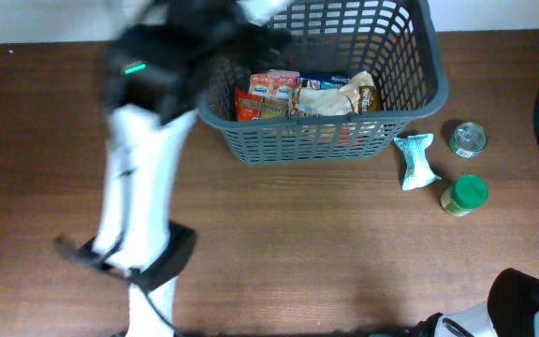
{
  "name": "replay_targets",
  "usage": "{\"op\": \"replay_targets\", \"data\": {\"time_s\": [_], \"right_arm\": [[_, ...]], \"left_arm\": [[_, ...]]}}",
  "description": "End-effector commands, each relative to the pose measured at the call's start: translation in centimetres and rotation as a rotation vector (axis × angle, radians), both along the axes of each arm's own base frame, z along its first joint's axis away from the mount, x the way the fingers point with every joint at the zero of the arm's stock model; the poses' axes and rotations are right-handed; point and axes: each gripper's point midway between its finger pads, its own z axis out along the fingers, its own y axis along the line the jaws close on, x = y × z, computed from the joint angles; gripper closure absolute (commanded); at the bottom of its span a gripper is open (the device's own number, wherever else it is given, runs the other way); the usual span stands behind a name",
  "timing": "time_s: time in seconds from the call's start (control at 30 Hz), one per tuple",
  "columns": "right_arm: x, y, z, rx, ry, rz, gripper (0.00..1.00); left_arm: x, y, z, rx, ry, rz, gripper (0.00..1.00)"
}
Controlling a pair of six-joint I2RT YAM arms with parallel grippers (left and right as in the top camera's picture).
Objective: Pack container
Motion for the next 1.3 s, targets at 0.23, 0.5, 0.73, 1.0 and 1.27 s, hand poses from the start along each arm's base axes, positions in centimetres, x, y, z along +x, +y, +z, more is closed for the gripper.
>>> {"op": "replay_targets", "data": {"time_s": [0.23,0.5,0.73,1.0,1.27], "right_arm": [[0.5,-0.5,0.8,-0.011,-0.038,-0.01,0.01],[1.2,-0.8,-1.4,0.025,0.043,-0.011,0.01],[5.0,-3.2,-13.2,0.175,0.419,-0.033,0.0],[5.6,-3.6,-27.4,0.327,0.754,-0.043,0.06],[3.9,-2.8,-35.5,0.381,0.875,-0.043,0.03]], "left_arm": [[0.2,19.2,-1.0,-0.293,0.156,0.619,0.01],[-0.7,28.2,-6.1,-0.266,0.318,0.846,0.01],[-1.0,30.2,-7.8,-0.261,0.372,0.897,0.01],[-1.0,30.2,-7.8,-0.26,0.374,0.896,0.01],[-1.0,30.2,-7.8,-0.26,0.374,0.896,0.01]]}}
